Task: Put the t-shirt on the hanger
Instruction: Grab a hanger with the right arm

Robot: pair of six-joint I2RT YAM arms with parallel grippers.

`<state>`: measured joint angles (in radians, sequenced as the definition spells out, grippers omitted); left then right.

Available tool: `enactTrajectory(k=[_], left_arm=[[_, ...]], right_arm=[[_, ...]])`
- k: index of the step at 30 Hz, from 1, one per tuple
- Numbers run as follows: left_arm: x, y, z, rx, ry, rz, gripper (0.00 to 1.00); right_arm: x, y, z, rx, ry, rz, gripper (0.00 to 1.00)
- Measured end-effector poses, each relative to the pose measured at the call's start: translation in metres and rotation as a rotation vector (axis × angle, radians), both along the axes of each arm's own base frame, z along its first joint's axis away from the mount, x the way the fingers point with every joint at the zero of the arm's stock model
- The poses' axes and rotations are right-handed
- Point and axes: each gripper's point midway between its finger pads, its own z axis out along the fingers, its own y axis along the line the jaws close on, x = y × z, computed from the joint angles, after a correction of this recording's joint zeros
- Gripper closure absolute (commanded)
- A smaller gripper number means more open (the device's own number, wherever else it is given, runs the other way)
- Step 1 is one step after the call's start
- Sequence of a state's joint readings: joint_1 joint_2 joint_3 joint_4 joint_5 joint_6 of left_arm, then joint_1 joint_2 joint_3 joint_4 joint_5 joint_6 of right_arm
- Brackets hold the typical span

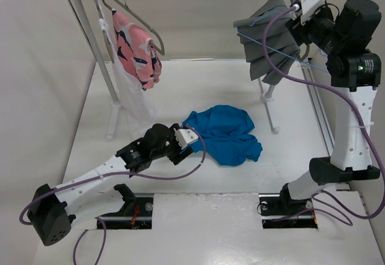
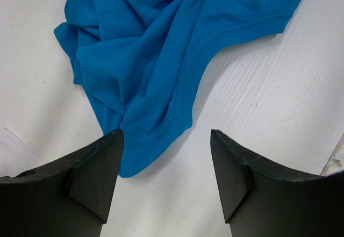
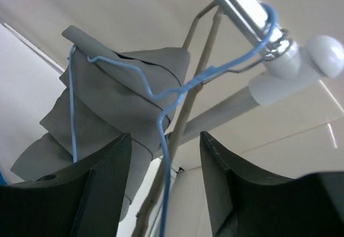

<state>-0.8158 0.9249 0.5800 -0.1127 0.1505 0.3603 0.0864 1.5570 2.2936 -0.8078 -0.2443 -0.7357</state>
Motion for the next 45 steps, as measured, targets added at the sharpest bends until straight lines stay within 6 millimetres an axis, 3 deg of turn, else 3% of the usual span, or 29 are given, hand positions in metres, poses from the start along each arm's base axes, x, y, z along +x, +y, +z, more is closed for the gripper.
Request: enactTrajectory(k=[3, 11, 15, 21, 26, 33, 37, 38, 42, 45], left_arm=[[0.0, -0.001, 0.0, -0.005, -0.002, -0.002, 0.37], [-0.001, 0.0, -0.004, -0.002, 0.001, -0.003, 0.37], [-0.001, 0.001, -0.003, -0.006, 0.001, -0.001, 0.37], [-0.001, 0.002, -0.006, -0.006, 0.001, 0.002, 0.36], [0.0, 0.003, -0.004, -0.012, -0.003, 0.006, 0.36], [0.001, 0.004, -0.004, -0.014, -0.004, 0.012, 0.36], [0.001, 0.004, -0.004, -0.014, -0.004, 0.012, 0.36], [0.001, 0.004, -0.004, -0.014, -0.004, 0.012, 0.36], [0.001, 0.004, -0.004, -0.014, -0.004, 0.012, 0.36], [0.001, 0.004, -0.004, -0.016, -0.002, 0.009, 0.35]], right_arm=[[-0.008, -0.004, 0.007, 0.004, -0.018, 0.0, 0.26], [-0.04, -0.011, 0.034, 0.008, -0.09, -0.005, 0.28], [-0.044, -0.024, 0.028, 0.006, -0.068, -0.053, 0.34], [-0.037, -0.035, 0.011, 0.001, -0.02, -0.111, 0.37], [-0.028, -0.043, -0.009, -0.003, 0.034, -0.143, 0.46], [-0.02, -0.036, -0.034, 0.0, 0.091, -0.101, 0.74], [-0.028, -0.03, -0.031, 0.011, 0.073, -0.07, 0.75], [-0.032, -0.029, -0.027, 0.013, 0.061, -0.061, 0.81], [-0.049, -0.026, -0.012, 0.023, 0.015, -0.044, 0.81], [-0.058, -0.022, -0.004, 0.03, -0.013, -0.02, 0.76]])
